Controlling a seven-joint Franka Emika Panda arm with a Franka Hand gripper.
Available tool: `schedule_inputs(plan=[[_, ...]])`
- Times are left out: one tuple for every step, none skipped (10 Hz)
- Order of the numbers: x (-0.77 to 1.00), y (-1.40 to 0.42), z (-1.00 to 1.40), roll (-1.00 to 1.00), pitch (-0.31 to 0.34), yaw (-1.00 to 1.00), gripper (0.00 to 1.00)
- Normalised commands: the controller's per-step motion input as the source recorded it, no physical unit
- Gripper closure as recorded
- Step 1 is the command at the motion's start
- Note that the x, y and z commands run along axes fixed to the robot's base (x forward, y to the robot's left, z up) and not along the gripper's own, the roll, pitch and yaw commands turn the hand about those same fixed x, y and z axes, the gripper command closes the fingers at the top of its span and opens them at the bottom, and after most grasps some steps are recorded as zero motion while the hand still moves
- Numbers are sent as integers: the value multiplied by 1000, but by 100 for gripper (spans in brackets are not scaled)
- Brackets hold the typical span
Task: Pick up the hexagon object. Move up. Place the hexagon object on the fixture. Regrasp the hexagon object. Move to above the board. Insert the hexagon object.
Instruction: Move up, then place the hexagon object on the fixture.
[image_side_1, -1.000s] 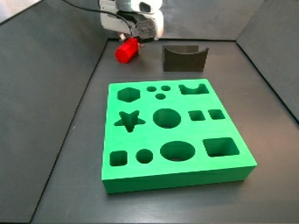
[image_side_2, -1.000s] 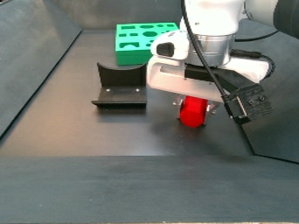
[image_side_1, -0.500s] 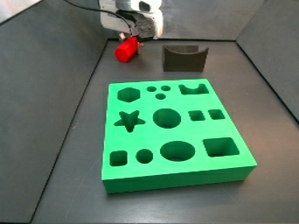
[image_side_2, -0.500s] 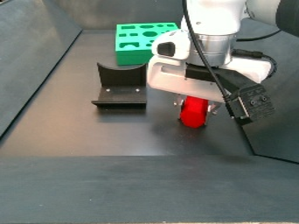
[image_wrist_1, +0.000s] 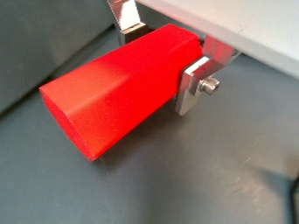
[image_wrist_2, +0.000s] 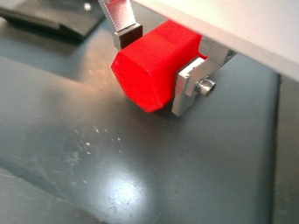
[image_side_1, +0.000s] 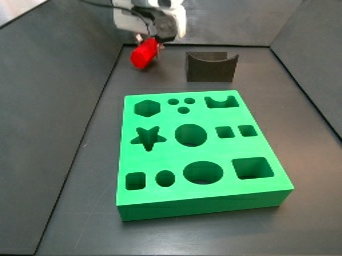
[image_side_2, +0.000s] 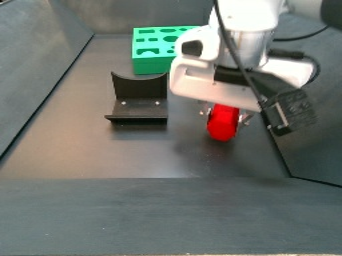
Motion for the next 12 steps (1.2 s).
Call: schedule_inputs(plan=[[8,28,578,35,52,-5,100],[-1,17,440,53,62,-13,100],[-14,7,256,76,72,-17,100],[0,0,1000,0,0,0,100],[3,-1,1000,22,-4,5,100],[-10,0,1000,32,26,-3,100],[-13,1,1000,43,32,-9,100],[-18,3,1000,68,50,-20,100],[-21,2,1000,83,61,-20,100],[-27,0,1000,100,68,-9,100],[-30,-2,1000,112,74,0,100],[-32,-7,1000,115,77,15,100]])
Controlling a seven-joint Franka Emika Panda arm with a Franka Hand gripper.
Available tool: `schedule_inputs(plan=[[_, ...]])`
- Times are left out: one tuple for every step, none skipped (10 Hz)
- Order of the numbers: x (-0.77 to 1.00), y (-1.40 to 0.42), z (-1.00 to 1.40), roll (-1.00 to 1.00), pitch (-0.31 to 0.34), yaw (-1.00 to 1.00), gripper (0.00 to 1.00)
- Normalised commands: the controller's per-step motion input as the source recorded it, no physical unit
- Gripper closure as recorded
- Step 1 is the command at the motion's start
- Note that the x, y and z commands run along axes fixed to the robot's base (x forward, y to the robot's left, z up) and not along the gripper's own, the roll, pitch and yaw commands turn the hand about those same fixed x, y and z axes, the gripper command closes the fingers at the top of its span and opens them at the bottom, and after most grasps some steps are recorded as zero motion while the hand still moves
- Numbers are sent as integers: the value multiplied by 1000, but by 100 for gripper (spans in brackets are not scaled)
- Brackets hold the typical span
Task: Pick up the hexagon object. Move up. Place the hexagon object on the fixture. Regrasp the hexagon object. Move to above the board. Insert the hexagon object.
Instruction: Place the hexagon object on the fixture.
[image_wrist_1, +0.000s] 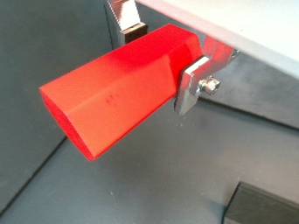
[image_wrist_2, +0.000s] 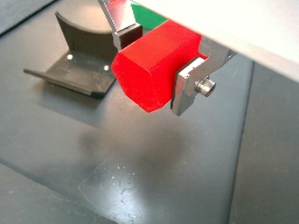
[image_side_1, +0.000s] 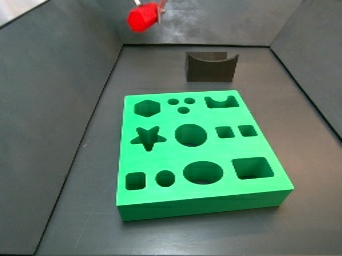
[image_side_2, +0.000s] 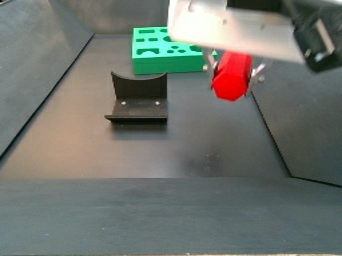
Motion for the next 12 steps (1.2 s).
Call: schedule_inputs(plan=[[-31,-8,993,116,75,18,100],[-25,-7,817,110,77,23,100],[-20,-7,725,102,76,21,100],[-8,2,496,91,81,22,100],[-5,1,393,83,86,22,100],[1,5,198,75,91,19,100],[1000,-977,59,-139,155,1000,100],[1000,-967,34,-141,161,1000,100],[1000,-917,38,-164,188,1000,100],[1000,-819,37,-209,237,1000,100],[1000,-731,27,-199,239,851,100],[1000,-607,23,-142,208,525,100]])
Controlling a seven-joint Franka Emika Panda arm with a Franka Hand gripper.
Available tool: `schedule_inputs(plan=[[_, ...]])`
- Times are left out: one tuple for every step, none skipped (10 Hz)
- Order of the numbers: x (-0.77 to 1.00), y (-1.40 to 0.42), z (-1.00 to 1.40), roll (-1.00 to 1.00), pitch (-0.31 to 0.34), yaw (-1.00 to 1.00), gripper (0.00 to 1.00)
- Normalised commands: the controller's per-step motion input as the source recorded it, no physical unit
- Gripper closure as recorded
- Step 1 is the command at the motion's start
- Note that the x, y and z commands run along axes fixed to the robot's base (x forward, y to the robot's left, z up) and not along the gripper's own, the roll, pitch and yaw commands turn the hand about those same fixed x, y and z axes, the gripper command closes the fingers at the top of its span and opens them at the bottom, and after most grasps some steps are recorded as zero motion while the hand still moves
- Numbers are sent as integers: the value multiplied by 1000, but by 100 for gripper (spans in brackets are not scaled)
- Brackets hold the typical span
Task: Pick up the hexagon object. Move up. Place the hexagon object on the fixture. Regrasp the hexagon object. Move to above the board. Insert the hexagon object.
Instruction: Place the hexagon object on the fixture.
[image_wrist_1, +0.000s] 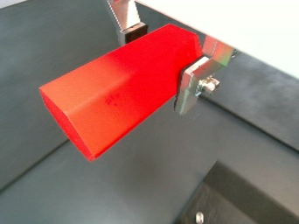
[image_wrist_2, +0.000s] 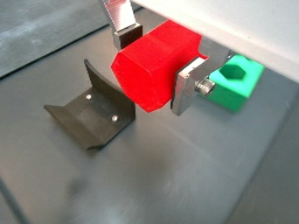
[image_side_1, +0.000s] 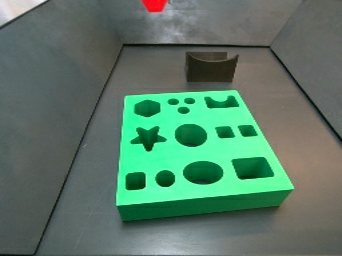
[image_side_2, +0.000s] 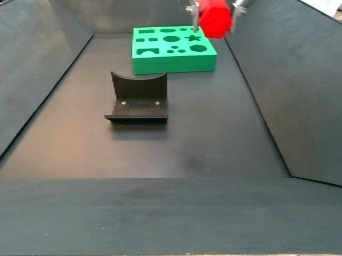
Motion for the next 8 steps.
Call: schedule_inputs(plan=[[1000,-539,24,-115,191,340,100],[1000,-499,22,-91,179,254,100],[1000,-423,18,-76,164,142,100],[1000,-376,17,-76,153,94,100],[1000,-319,16,-70,149,58,100],[1000,-276,15,-69,149,45,100],[1000,-223,12,-69,146,36,100],[1000,-200,12,-68,151,32,100]])
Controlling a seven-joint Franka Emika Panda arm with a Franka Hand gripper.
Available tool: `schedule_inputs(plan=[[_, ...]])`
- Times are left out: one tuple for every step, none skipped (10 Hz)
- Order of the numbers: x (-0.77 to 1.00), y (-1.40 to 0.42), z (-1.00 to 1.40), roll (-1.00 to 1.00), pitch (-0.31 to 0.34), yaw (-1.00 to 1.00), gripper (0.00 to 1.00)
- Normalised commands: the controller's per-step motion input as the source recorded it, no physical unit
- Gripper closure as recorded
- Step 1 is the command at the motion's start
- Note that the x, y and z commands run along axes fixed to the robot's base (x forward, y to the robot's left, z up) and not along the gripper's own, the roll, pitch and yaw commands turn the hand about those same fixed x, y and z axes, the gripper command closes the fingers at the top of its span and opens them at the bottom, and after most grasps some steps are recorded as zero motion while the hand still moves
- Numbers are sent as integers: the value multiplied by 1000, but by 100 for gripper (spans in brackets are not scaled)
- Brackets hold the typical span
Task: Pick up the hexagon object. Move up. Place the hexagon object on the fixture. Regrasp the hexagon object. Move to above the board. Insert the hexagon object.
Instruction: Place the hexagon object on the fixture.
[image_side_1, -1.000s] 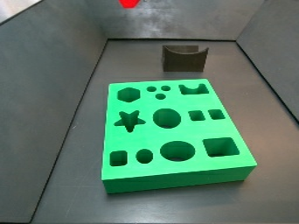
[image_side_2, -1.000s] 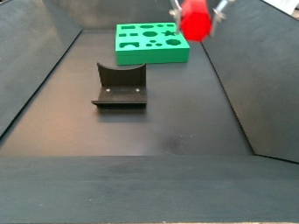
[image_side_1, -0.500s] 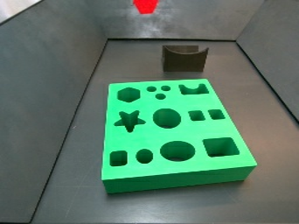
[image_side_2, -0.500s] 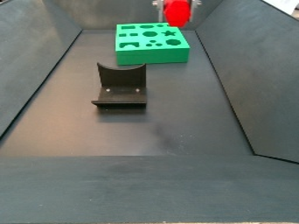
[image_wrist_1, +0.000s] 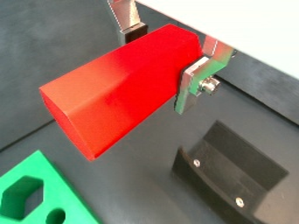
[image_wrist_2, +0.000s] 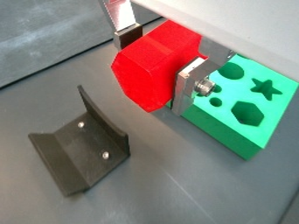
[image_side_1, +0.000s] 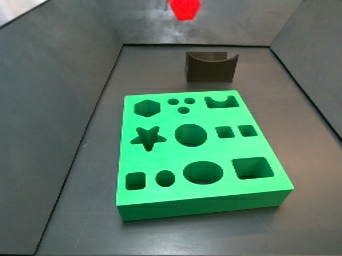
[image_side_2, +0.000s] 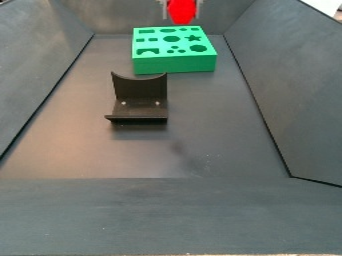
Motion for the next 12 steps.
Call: schedule_inputs(plan=[[1000,-156,16,-64,159,30,100],[828,1000,-57,-1000,55,-74,100],[763,1000,-60,-1000,56,-86,100],[772,1000,-51,-1000,63,-92,100],[839,1000,-35,-1000,92,-94,100],[878,933,-32,-1000,111,-98,100],[828,754,-33,-1000,126,-105,100],[779,580,-23,-1000,139,-115,100],[716,365,-15,-897,141,-120,100],[670,212,-15,-739,128,-115,100],[612,55,-18,-509,105,-108,100],[555,50,-13,-334,88,-100,100]])
